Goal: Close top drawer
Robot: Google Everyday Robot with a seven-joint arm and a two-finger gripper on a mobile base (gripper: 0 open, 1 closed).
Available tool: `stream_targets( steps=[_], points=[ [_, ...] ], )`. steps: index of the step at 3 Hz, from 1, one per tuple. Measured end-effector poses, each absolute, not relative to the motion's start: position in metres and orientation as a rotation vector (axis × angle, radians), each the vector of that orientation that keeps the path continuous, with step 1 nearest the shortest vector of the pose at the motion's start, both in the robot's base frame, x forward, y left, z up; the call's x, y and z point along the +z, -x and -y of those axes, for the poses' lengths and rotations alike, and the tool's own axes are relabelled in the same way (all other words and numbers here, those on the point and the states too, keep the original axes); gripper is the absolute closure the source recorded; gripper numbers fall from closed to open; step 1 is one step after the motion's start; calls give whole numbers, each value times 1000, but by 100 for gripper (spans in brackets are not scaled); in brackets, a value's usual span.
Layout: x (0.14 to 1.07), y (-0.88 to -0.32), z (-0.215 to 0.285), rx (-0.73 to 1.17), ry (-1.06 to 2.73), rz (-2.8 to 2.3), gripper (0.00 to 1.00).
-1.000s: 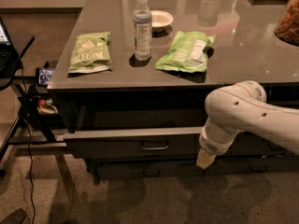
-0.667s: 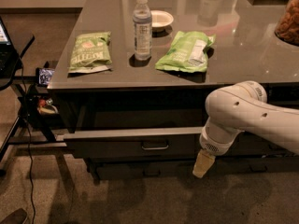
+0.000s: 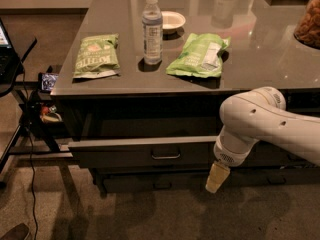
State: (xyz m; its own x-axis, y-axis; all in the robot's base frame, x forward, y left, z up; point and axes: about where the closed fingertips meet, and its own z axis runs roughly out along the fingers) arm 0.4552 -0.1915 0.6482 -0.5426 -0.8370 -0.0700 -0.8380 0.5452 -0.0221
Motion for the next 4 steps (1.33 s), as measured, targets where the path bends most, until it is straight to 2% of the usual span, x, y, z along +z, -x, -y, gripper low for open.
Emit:
stream_targets(
  steps=[3, 4],
  points=[
    [651, -462, 182, 21, 1457, -2705, 89],
    [651, -477, 170, -1, 1422, -2709, 100]
  ],
)
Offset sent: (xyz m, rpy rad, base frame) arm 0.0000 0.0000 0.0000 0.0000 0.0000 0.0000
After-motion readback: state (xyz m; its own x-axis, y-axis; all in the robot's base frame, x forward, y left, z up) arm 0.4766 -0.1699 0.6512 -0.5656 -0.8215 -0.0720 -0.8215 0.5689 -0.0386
